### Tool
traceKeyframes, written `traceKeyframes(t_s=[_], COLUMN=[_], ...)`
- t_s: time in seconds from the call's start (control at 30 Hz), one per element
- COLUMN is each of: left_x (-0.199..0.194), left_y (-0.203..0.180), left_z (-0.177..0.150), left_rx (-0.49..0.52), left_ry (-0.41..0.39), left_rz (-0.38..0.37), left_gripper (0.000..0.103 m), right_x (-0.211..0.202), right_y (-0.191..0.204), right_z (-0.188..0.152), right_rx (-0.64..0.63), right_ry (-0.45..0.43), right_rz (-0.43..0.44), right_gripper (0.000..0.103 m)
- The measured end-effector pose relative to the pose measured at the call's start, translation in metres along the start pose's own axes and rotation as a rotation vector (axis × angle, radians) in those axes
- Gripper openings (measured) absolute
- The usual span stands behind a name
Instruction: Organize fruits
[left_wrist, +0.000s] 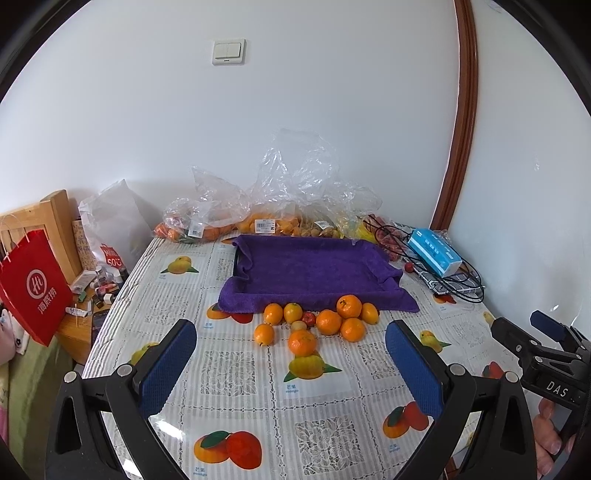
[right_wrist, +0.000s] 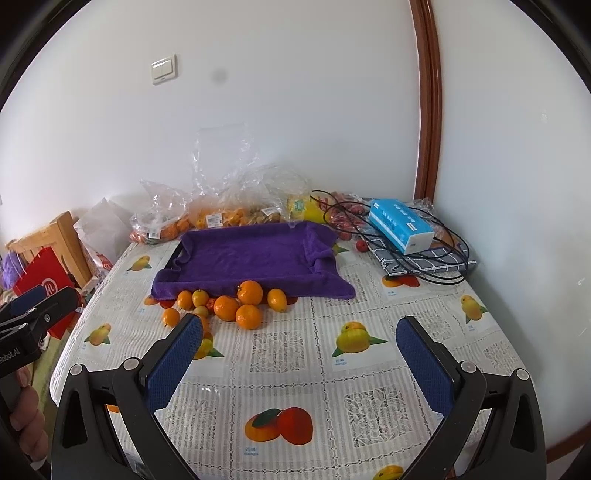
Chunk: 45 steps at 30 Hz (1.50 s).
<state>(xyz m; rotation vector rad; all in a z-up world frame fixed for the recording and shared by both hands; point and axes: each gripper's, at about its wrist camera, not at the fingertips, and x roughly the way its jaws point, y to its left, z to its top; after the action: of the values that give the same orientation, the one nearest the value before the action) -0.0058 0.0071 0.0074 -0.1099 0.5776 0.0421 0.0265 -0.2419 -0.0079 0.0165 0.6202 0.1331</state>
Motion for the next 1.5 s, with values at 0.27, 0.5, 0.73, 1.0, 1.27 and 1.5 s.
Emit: traceKeyframes(t_s=[0.27,0.5,0.73,1.0,1.27,1.5], left_x=[-0.001,-0.002,-0.003,-0.005,-0.007,-0.008], left_y=[0.001,0.001,0.002,0.004,0.007,0.005], left_z=[-0.001,0.000,0.002,0.005,0.003,0.003], left_rx=[0.000,-0.002,-0.005,-0.016,-0.020,-0.018], left_ry=[0.001,-0.004,-0.008,-0.012,-0.019,-0.022], left_rz=[-0.002,0.000,-0.002,-0.004,-0.002,-0.010], left_gripper=[0.103,0.103,0.103,0.103,0.103,0.103], right_x=[0.000,-0.001,-0.003,-0.005,-0.005,-0.005], right_y=[0.001,0.002,0.002,0.007,0.012,0.012], right_z=[-0.001,-0.002,-0.002,0.002,0.003,0.004], right_rx=[0.006,0.008,0.012,0.006,0.004,0.007], right_ry=[-0.004,-0.004,-0.008,-0.011,-0.009,-0.012], right_rz=[0.005,0.008,0.014,0.022,0.032,0.035], right_gripper=[0.103,0.103,0.103,0.103,0.103,0.103])
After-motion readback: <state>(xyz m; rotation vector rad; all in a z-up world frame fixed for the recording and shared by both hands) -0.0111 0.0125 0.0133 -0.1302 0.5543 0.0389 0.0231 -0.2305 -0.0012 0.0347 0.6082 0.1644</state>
